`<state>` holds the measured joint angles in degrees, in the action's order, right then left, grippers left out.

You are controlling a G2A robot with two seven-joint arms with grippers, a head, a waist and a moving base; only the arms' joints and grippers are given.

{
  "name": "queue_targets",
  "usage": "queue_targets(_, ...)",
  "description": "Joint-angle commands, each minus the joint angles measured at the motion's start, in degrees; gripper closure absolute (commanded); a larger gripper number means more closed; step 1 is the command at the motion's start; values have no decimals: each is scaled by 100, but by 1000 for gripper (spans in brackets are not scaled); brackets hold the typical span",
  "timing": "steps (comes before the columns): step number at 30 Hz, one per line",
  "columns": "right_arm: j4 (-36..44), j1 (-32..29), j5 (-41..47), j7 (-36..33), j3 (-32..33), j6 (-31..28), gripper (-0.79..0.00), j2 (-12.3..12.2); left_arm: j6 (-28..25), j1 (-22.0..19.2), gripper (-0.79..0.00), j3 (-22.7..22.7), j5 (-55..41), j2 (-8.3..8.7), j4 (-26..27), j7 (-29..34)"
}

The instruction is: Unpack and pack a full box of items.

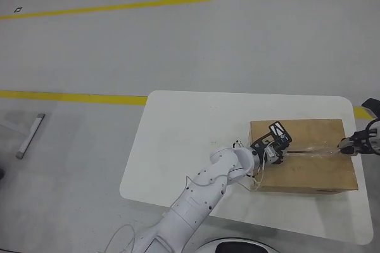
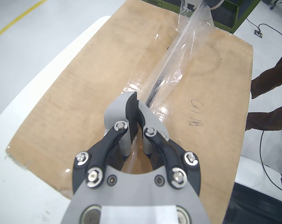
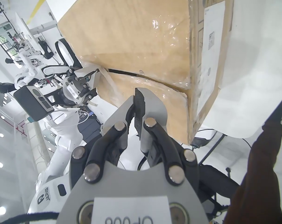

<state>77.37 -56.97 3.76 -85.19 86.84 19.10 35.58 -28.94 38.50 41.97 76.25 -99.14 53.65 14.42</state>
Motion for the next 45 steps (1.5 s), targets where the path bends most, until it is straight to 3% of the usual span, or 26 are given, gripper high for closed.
queue_targets(1,2,25,26,0,-21,1,0,-11,-2,-3,0,3,0,-3,-12,-3)
queue_targets(6,2,25,26,0,-21,1,0,-11,3,-8,-18,10,2,-11,-20,-18)
queue_targets(7,2,25,26,0,-21,1,0,-11,0,-9,-89,13,-1,-12,-17,-28)
queue_targets(11,112,-118,-95,226,-95,-43,0,-12,-10,-7,-570,37,-13,-11,27,-30)
queue_targets(12,131,-130,-132,262,-91,-24,0,-19,-6,-1,-742,48,-20,-9,46,-40)
queue_targets(13,149,-142,-148,282,-89,-9,0,-24,-8,4,-785,54,-20,-8,64,-34)
queue_targets(22,335,-151,-565,498,-112,171,0,-80,-141,45,-785,90,-51,6,394,6)
queue_targets(24,363,-149,-613,495,-120,208,0,-90,-176,45,-711,96,-69,7,479,17)
queue_targets(28,422,-135,-654,457,-175,253,0,-100,-250,31,-382,94,-108,2,646,40)
queue_targets(31,453,-115,-723,428,-236,286,0,-108,-300,31,-246,105,-176,-2,777,50)
queue_targets(32,452,-109,-756,430,-261,298,0,-110,-315,37,-77,112,-201,-2,823,56)
queue_targets(33,446,-99,-767,433,-281,308,0,-110,-324,43,0,121,-223,-1,862,67)
queue_targets(40,369,-2,-806,425,-380,319,0,-116,-461,59,-6,110,-313,-1,1021,150)
queue_targets(42,352,24,-803,416,-393,319,0,-120,-461,59,-71,110,-313,-1,1021,150)
queue_targets(43,342,31,-802,412,-395,318,0,-123,-461,59,0,110,-313,-1,1021,150)
queue_targets(45,306,44,-795,413,-390,308,0,-129,-461,59,0,110,-313,-1,1021,150)
